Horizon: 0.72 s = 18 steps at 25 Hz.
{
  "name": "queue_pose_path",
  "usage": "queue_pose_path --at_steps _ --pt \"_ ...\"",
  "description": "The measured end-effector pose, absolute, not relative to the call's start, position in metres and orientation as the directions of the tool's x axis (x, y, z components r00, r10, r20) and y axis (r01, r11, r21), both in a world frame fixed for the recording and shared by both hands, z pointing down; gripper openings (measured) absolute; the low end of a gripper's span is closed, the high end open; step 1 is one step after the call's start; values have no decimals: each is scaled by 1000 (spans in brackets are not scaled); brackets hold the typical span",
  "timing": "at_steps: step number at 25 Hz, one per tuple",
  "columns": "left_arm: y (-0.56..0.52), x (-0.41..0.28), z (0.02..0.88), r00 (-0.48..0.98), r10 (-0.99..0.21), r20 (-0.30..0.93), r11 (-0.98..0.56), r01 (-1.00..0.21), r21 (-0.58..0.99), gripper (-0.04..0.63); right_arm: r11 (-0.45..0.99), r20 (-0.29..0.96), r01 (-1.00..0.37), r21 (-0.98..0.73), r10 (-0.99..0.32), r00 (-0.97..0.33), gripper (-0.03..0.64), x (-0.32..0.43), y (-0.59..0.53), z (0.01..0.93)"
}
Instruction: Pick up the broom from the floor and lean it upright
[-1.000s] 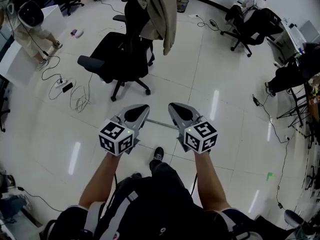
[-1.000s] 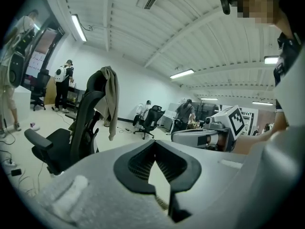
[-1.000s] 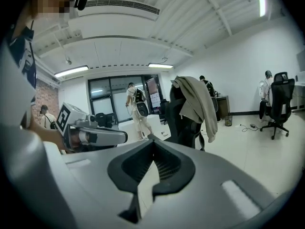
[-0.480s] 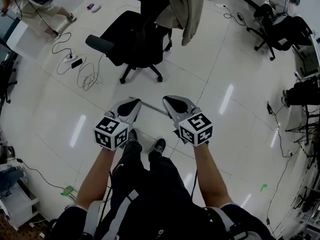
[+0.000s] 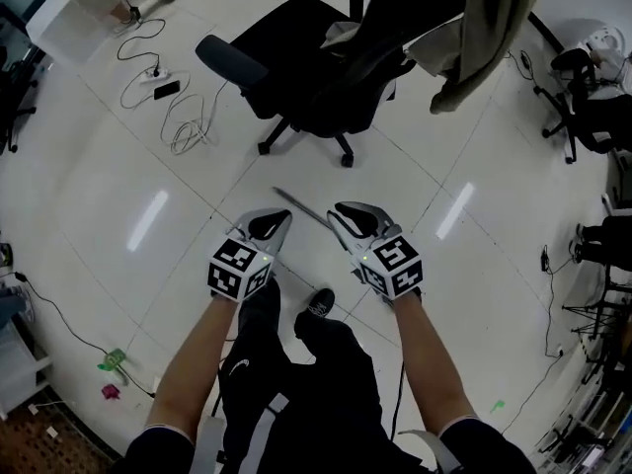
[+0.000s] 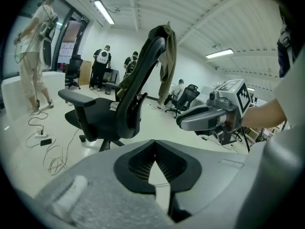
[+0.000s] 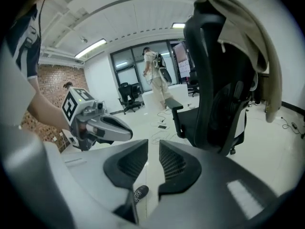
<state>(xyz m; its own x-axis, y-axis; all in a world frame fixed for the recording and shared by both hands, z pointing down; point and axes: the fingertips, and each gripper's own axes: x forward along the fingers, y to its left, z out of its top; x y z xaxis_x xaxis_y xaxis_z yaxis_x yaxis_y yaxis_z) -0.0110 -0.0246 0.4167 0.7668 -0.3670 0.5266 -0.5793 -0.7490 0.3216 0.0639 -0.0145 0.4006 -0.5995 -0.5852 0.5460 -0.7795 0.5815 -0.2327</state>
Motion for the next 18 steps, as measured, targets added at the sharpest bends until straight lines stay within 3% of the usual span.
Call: queue_pose_path --at_steps 8,18 --pt "-72 -52 561 717 -372 589 -711 -629 315 0 659 657 -712 -242 -429 -620 77 23 -56 566" --pt "-101 -75 742 695 -350 628 -656 -660 365 0 686 718 -675 -271 -323 -617 79 0 -80 766"
